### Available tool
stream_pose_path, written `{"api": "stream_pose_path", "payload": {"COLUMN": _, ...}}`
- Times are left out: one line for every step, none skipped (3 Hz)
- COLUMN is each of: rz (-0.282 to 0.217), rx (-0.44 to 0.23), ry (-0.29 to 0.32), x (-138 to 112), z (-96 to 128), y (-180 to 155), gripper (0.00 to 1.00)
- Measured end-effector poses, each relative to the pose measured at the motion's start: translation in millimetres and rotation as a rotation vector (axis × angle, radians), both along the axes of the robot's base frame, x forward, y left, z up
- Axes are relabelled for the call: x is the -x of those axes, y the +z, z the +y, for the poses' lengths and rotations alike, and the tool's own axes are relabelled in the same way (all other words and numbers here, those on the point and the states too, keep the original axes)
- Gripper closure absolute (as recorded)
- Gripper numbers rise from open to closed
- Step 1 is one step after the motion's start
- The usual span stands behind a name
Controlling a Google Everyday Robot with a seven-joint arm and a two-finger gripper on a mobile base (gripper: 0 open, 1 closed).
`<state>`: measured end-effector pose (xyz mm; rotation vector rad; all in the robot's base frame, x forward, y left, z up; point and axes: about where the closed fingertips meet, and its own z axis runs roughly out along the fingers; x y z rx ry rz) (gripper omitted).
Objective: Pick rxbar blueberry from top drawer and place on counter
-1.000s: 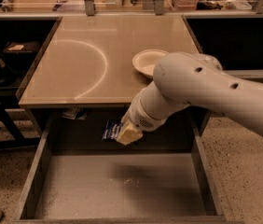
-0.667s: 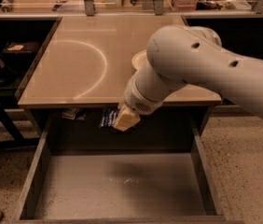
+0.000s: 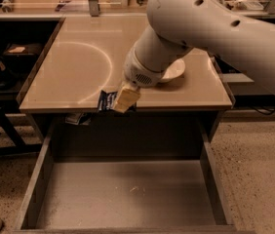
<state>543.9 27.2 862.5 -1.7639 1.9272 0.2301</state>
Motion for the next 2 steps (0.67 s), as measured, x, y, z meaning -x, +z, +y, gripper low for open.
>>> {"api": "stream_pose_path", "payload": {"rz": 0.013, "rx": -0.031, "ry": 0.057, "x": -28, "z": 23, "y": 7, "gripper": 1.00}}
{"api": "stream_pose_path", "payload": {"rz": 0.037, "rx": -0.067, "ry": 0.126, "x": -55, "z": 52, "y": 8, "gripper": 1.00}}
